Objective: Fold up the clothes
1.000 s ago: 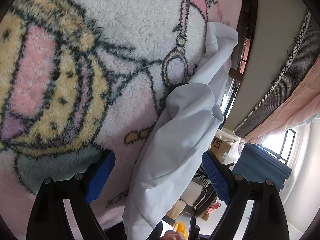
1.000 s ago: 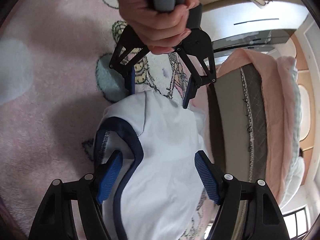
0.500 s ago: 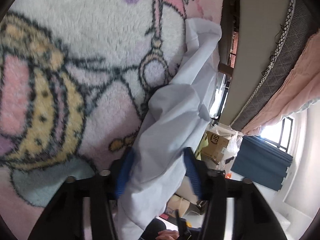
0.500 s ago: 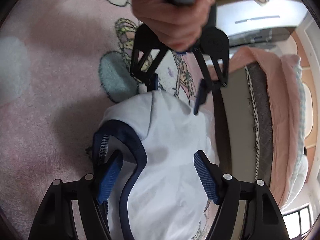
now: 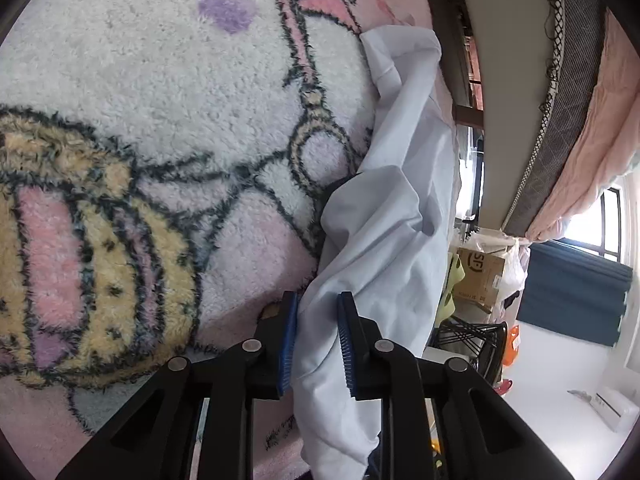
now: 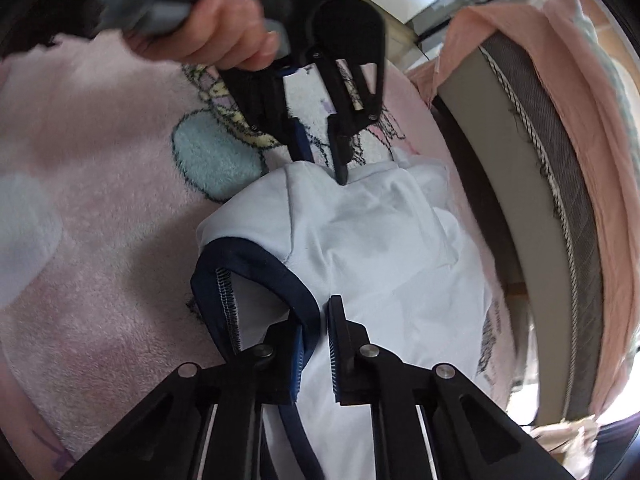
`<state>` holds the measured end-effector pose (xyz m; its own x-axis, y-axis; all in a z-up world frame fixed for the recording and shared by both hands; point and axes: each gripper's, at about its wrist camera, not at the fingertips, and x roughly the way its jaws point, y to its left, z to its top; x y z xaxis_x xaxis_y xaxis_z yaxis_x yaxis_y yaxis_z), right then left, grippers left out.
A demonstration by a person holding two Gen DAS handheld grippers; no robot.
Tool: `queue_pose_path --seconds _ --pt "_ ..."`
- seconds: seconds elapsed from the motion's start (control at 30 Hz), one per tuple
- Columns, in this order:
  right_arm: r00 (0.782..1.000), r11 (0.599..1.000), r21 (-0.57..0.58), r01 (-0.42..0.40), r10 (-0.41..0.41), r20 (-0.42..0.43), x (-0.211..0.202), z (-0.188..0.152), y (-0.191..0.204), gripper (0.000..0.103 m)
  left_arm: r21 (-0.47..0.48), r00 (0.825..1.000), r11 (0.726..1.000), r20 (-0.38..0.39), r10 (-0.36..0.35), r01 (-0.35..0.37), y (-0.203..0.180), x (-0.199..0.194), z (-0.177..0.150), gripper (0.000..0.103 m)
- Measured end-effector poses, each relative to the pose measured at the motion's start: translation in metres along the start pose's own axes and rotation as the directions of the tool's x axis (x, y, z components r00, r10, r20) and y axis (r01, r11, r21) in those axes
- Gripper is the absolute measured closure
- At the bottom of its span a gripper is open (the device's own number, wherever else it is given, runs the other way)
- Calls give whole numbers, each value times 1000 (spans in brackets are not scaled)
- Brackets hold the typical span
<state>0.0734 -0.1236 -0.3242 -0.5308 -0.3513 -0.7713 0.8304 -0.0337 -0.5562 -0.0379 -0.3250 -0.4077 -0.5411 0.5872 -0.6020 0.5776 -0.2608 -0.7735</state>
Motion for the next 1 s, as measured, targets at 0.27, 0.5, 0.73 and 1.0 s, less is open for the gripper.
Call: queue_pose_path --seconds 0.27,0.5,0.73,1.0 --pt "988 955 253 -156 154 28 -11 -8 -43 97 56 1000 998 18 -3 2 -14 -8 2 88" --pt "890 670 601 -435 423 172 -6 -41 -94 97 113 997 993 68 38 -45 -22 -25 11 88" --pt "836 476 719 -507 475 275 7 -63 -122 98 47 999 998 0 33 -33 6 -23 2 88" --pt "842 368 791 -488 435 318 22 -77 -150 99 -96 997 993 -27 -69 66 24 -7 -14 64"
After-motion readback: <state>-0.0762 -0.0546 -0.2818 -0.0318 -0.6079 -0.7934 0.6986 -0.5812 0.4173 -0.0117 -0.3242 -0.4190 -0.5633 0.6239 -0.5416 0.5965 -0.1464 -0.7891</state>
